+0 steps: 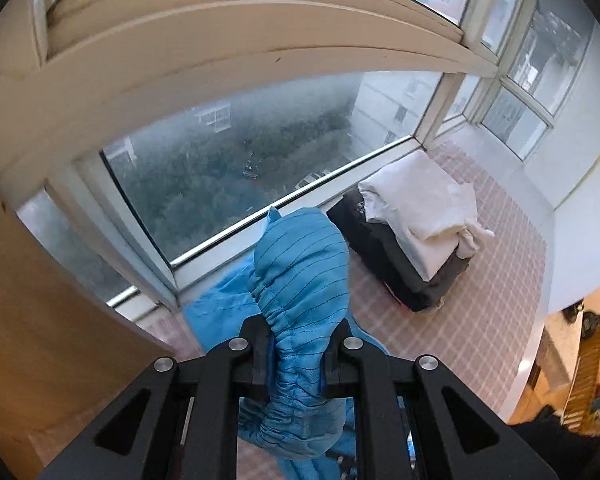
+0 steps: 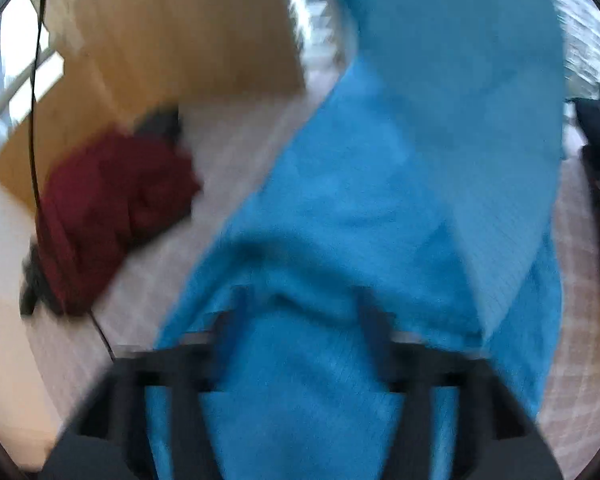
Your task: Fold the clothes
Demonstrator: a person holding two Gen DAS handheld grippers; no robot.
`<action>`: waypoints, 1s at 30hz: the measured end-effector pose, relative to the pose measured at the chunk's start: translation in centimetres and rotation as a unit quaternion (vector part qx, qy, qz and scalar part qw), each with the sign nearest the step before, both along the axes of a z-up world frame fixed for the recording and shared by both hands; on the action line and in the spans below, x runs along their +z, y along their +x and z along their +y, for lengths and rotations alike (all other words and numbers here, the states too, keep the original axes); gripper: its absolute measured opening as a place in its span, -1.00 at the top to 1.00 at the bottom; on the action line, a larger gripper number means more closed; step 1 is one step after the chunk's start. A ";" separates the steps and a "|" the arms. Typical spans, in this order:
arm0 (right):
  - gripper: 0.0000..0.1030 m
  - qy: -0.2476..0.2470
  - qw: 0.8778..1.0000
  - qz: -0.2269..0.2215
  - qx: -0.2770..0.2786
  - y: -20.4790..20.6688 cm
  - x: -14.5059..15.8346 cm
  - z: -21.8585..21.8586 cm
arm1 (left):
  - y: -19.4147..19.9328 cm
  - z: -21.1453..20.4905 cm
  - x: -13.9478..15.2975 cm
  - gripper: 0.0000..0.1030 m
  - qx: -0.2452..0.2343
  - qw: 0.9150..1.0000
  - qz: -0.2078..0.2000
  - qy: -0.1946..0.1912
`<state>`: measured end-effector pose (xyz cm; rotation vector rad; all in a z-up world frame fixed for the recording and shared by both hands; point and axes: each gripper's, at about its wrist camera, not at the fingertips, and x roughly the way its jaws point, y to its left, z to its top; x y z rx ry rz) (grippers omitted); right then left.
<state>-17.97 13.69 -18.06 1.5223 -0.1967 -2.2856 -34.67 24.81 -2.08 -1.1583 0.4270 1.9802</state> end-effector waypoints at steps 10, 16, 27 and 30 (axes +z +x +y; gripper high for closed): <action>-0.18 -0.102 0.980 -0.058 -0.161 -1.4 -3.0 1.0 | -0.4 -1.9 -0.8 0.74 -0.005 1.000 0.002 0.002; -0.18 -0.125 0.966 -0.058 -0.218 -3.6 -2.7 1.0 | 0.0 -2.8 -0.6 0.74 -0.014 1.000 0.005 0.004; 0.50 -0.108 0.956 -0.066 -0.264 -5.4 -3.1 -1.7 | -0.3 -5.5 -0.9 0.74 -0.017 1.000 0.008 0.009; 0.67 -0.090 0.969 -0.052 -0.224 -6.1 -3.1 -4.3 | -0.5 -6.5 -0.7 0.74 -0.017 1.000 0.008 0.014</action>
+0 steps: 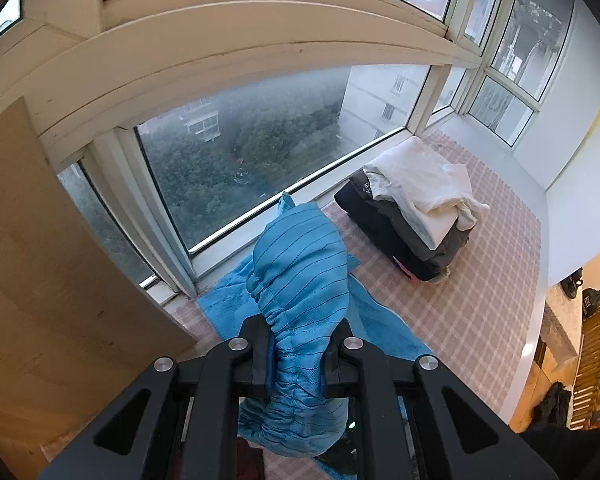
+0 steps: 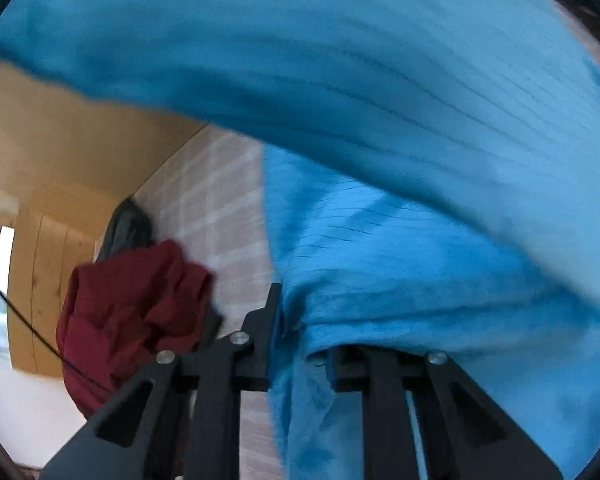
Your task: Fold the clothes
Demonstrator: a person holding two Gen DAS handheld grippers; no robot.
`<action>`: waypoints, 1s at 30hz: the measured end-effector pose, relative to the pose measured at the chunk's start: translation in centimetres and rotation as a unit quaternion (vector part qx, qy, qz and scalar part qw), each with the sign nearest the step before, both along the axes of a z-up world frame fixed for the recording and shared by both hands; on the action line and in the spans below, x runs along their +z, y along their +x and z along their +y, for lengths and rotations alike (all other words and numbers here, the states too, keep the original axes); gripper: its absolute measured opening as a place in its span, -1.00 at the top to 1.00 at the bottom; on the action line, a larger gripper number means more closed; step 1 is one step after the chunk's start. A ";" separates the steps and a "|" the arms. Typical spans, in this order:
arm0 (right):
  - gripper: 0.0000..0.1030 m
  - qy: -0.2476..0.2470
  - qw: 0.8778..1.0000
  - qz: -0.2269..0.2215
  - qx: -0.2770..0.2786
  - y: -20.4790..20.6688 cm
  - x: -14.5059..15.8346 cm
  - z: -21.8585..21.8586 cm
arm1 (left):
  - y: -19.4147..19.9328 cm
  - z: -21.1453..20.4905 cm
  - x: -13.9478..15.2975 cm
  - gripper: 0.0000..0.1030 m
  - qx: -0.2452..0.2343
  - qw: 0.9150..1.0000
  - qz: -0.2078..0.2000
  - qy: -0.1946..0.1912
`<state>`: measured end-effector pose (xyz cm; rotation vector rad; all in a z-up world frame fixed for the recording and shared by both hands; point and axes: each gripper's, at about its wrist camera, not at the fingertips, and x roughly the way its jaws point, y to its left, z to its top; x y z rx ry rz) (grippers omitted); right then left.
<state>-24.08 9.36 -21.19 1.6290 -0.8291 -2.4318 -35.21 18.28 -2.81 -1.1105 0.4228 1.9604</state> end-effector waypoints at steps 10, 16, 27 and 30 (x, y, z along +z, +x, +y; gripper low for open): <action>-0.01 0.073 0.992 0.001 0.099 2.0 2.4 0.1 | -1.7 -2.1 -0.2 0.74 0.024 1.000 -0.009 0.018; -0.01 0.096 0.993 0.035 0.063 8.8 5.2 6.7 | -2.6 -1.6 0.2 0.74 0.033 0.999 -0.019 0.037; -0.01 0.019 0.996 0.087 0.023 2.5 5.5 5.2 | -1.9 2.7 -0.6 0.74 0.019 0.999 -0.028 0.035; 0.34 0.091 0.993 0.071 -0.023 1.7 5.2 6.0 | -2.1 2.5 -0.7 0.74 0.028 0.999 -0.029 0.029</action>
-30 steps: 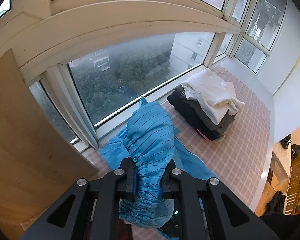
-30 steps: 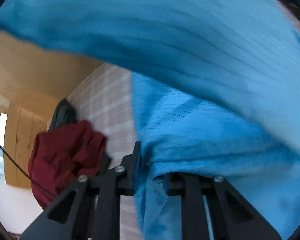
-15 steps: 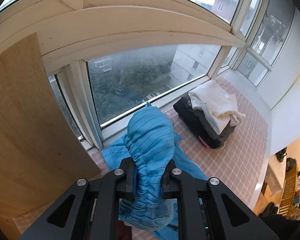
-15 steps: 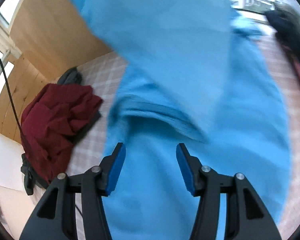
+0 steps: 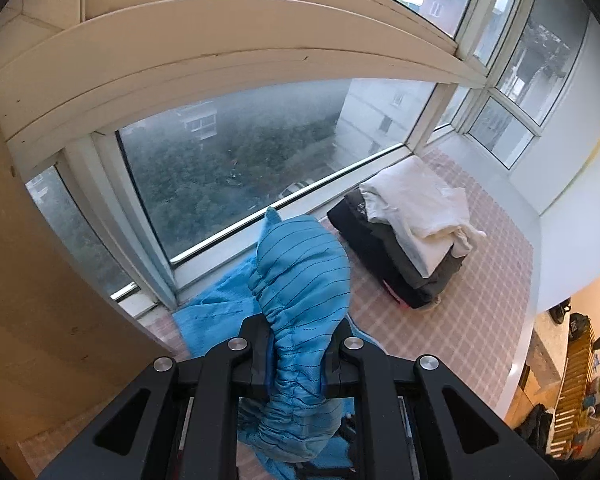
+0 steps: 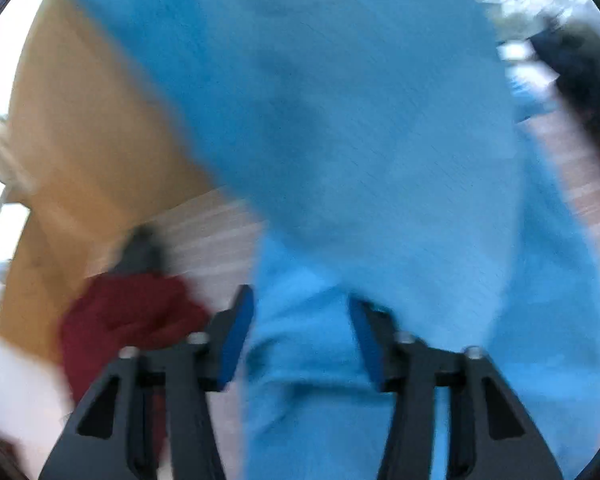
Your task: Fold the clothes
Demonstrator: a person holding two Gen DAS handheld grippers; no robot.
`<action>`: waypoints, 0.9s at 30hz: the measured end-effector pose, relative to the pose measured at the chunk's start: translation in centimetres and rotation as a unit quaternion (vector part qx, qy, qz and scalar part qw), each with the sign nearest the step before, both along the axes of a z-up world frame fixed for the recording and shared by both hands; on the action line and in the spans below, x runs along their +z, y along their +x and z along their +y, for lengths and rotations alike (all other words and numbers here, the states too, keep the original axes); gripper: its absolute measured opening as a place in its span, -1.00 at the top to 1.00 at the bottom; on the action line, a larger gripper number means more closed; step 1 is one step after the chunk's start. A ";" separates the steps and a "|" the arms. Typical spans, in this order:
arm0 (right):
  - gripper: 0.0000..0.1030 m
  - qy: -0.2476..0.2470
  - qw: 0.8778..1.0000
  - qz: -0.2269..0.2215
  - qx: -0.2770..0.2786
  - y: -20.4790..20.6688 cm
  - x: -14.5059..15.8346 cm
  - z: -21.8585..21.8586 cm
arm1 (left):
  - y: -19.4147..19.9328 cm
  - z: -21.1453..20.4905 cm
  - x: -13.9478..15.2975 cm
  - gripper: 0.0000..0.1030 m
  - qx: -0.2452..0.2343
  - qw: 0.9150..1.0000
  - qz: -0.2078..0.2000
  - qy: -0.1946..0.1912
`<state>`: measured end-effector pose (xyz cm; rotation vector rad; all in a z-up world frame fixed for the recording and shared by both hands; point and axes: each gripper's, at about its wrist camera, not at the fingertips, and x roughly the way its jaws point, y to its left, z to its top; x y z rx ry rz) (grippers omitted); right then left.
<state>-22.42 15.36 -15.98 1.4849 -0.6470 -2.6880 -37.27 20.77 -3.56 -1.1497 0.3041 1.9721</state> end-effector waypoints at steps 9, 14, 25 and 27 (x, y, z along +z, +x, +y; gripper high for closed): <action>0.26 -0.031 0.993 -0.080 -0.082 4.4 -1.5 11.1 | -0.6 -3.1 -7.9 0.70 0.035 0.997 -0.002 -0.069; 0.09 -0.012 0.994 -0.087 -0.068 6.1 -1.1 11.8 | -1.1 -4.5 -18.1 0.70 0.056 0.990 -0.063 -0.117; 0.05 -0.083 0.985 -0.042 -0.143 9.9 -0.4 15.7 | 0.8 -4.7 -18.8 0.76 0.068 0.991 -0.089 -0.075; 0.04 -0.098 0.984 -0.048 -0.142 10.9 -0.8 16.6 | 1.9 -2.8 -15.2 0.76 0.045 0.995 -0.075 -0.050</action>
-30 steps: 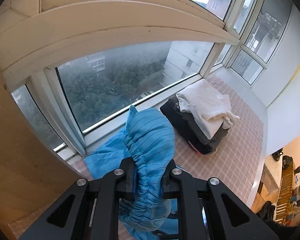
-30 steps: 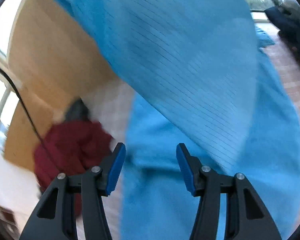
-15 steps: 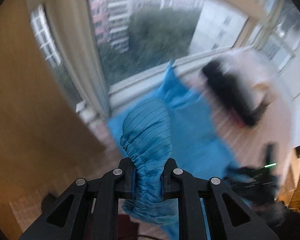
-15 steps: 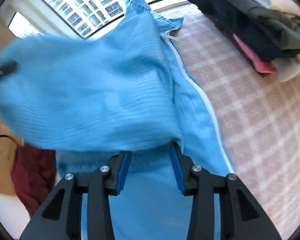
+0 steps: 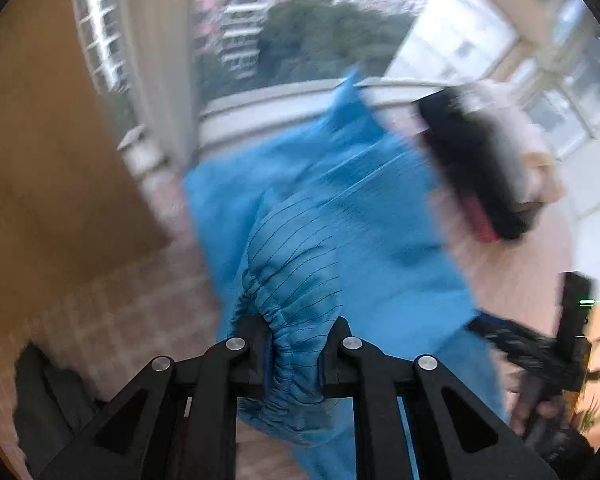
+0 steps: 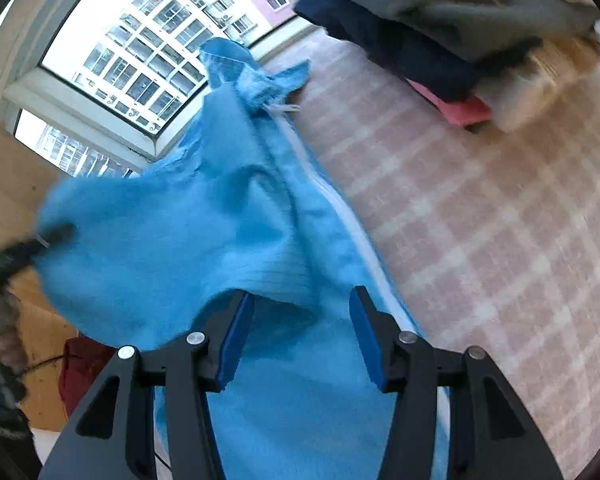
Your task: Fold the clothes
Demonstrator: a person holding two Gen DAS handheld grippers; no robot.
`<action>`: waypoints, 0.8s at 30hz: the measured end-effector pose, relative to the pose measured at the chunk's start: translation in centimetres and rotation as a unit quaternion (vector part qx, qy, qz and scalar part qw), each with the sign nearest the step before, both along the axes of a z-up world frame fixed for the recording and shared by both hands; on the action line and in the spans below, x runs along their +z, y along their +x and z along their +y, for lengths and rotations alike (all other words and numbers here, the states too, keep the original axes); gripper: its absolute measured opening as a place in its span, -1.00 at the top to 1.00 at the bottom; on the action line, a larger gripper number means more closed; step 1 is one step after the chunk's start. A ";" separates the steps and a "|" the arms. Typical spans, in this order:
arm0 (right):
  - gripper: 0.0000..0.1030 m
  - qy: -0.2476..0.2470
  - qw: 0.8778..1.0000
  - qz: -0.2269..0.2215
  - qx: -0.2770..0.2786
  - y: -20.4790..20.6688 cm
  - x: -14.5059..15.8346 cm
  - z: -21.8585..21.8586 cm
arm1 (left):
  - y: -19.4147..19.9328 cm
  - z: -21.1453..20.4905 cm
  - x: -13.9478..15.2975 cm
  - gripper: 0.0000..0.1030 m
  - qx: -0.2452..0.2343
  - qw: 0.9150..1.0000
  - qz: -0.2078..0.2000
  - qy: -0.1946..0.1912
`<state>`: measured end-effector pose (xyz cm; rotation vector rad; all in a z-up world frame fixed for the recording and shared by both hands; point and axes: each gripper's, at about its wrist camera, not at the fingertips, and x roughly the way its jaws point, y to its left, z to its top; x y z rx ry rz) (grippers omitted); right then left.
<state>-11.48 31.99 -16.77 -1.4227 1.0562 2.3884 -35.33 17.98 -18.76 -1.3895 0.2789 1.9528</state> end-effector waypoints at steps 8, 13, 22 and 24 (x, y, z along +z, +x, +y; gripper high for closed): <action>0.02 -0.013 1.000 0.000 -0.017 2.6 0.1 1.2 | 4.0 12.1 12.1 0.71 -0.111 0.991 0.037 0.062; -0.03 -0.009 1.000 0.004 -0.021 4.1 0.5 2.8 | 5.1 14.5 14.4 0.71 -0.139 0.986 0.066 0.061; -0.04 0.025 0.999 0.018 0.012 1.9 2.3 2.2 | 3.6 8.9 4.9 0.70 -0.104 0.992 0.059 -0.034; -0.04 0.036 0.999 0.015 0.026 1.0 2.3 1.6 | 2.9 7.4 1.2 0.70 -0.089 0.993 0.044 -0.056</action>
